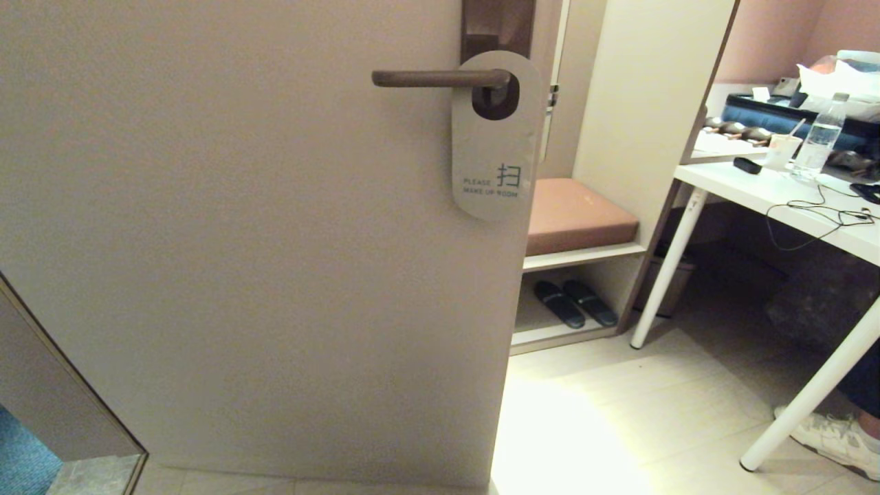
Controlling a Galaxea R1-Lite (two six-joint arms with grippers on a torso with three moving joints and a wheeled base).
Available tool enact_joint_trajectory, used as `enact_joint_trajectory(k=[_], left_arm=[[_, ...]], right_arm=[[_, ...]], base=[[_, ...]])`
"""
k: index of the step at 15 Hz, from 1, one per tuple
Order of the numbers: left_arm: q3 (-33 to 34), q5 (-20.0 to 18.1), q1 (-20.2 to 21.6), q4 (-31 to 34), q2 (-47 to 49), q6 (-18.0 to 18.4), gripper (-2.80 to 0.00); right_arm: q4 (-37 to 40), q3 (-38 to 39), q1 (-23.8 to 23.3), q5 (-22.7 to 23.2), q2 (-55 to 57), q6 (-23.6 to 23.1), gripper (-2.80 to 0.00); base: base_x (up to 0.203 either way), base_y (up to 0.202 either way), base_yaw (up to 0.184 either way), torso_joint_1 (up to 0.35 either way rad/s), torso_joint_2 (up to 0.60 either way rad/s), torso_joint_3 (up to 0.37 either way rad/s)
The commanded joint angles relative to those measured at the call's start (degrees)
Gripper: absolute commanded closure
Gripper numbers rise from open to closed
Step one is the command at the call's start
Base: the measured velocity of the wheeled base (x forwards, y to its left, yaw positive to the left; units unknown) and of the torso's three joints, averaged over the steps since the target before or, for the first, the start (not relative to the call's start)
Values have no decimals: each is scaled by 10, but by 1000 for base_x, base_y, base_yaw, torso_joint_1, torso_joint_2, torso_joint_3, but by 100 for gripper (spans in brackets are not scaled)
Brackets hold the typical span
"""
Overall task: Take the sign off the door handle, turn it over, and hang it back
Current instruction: Take down the sign
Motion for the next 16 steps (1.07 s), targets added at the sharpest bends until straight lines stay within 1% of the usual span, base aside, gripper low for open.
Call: enact_joint_trajectory(k=[1, 3, 6, 10, 12, 14, 16], left_arm=[[0, 0, 0, 0, 1, 0, 0], [0, 0, 0, 0, 1, 0, 0], [0, 0, 0, 0, 1, 0, 0], [0, 0, 0, 0, 1, 0, 0], [0, 0, 0, 0, 1, 0, 0], [0, 0, 0, 0, 1, 0, 0], [0, 0, 0, 0, 1, 0, 0]], right_arm=[[0, 0, 0, 0, 0, 0, 0], [0, 0, 0, -1, 0, 0, 0], [-1, 0, 0, 6, 0, -19, 0], [-3, -2, 0, 5, 0, -21, 0], [0, -31, 0, 4, 0, -18, 0], [13, -79, 0, 3, 0, -17, 0], [65, -150, 0, 3, 9, -17, 0]], base=[[0, 0, 0, 0, 0, 0], [0, 0, 0, 0, 0, 0], [0, 0, 0, 0, 0, 0], [0, 0, 0, 0, 0, 0], [0, 0, 0, 0, 0, 0], [0, 0, 0, 0, 0, 0], [0, 0, 0, 0, 0, 0]])
